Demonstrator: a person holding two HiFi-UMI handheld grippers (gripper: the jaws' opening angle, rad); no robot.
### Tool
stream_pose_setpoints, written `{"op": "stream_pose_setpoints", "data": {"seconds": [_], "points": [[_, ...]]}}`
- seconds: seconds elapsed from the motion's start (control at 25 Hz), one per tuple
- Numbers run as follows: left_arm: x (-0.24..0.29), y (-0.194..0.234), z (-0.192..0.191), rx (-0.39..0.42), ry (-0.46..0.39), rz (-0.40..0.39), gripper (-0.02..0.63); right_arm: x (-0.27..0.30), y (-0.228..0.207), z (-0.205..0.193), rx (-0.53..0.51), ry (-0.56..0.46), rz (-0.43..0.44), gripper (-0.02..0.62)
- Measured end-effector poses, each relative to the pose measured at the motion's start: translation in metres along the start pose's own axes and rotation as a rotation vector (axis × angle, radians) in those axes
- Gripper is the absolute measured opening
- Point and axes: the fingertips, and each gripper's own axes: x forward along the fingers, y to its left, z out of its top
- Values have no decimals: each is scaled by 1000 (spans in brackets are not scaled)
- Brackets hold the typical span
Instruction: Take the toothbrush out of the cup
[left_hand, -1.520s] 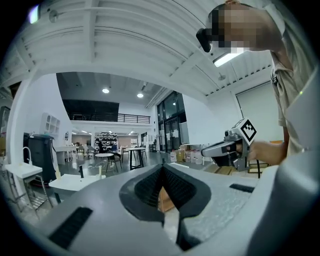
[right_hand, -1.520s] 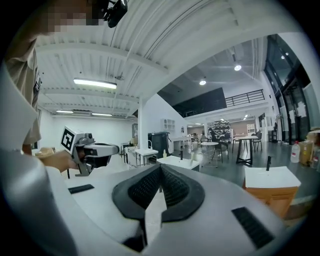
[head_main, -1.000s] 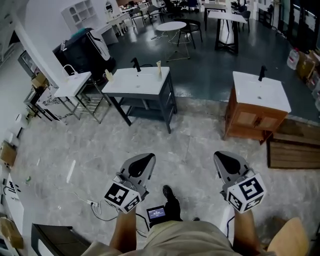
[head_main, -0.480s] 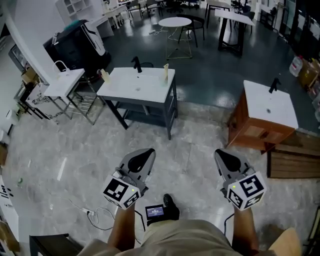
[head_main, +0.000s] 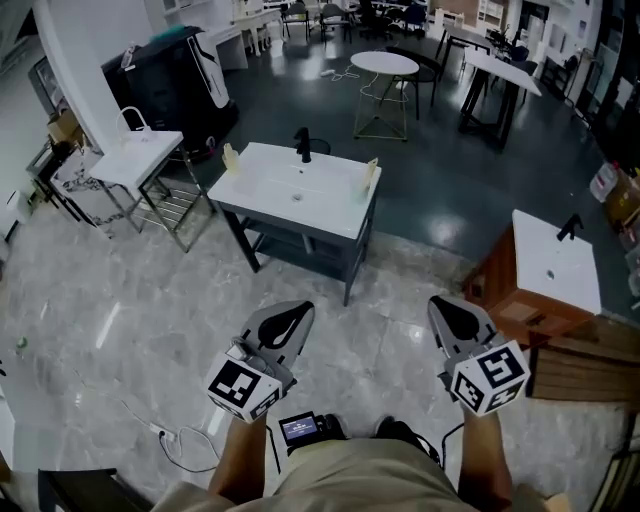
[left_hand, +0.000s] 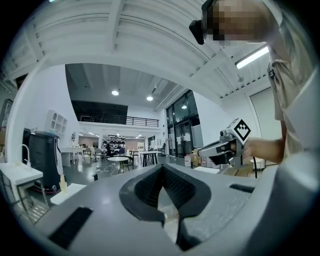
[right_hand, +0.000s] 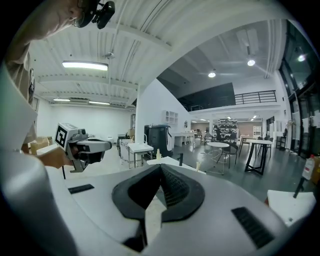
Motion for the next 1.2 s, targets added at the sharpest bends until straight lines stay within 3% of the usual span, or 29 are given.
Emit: {"op": "stream_pose_setpoints", "data": {"seconds": [0.48,0.72,0.88,1.0,1.2], "points": [[57,114,-38,-19,98,152,6,177,-102,-12,56,14,55,5],[139,170,-48,-37,146,194,6,276,-179,-14,63,35,107,6],[194,197,-68,-69,188,216,6,343,-238,-39,86,81,115,9],[222,217,-89,-99,226,245,6,398,-273,-66,102,125,112,93],[237,247,-119,-133,286,303,6,479,-312,-112,133,190,96,149]]}}
